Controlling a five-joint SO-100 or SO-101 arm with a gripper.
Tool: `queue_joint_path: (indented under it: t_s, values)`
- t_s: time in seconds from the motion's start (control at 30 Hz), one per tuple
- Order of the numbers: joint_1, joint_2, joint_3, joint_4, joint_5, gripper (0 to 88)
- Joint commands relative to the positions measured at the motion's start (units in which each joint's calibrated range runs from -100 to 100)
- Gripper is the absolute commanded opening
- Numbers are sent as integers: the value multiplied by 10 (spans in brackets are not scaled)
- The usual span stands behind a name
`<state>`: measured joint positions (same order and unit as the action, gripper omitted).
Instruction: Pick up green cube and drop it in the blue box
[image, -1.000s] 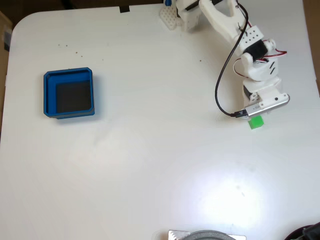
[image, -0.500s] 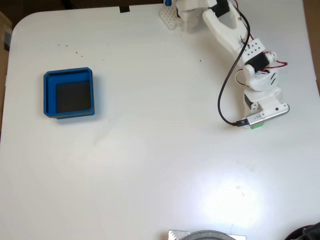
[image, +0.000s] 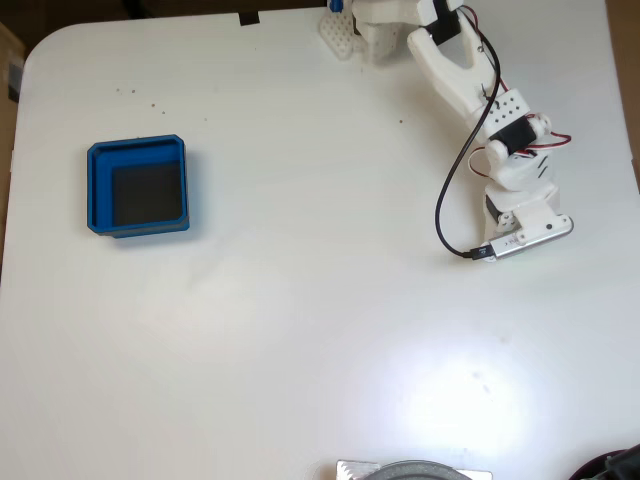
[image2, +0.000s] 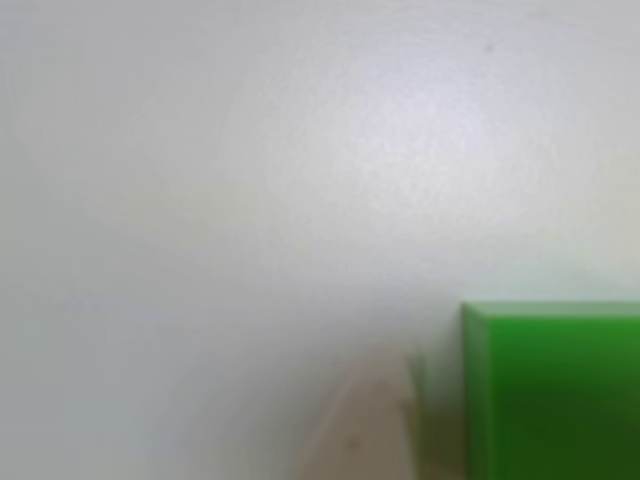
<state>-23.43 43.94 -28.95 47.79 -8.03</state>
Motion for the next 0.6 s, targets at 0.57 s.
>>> queue_joint_path:
  t_s: [0.57]
  values:
    - [8, -12, -29, 2, -1, 280]
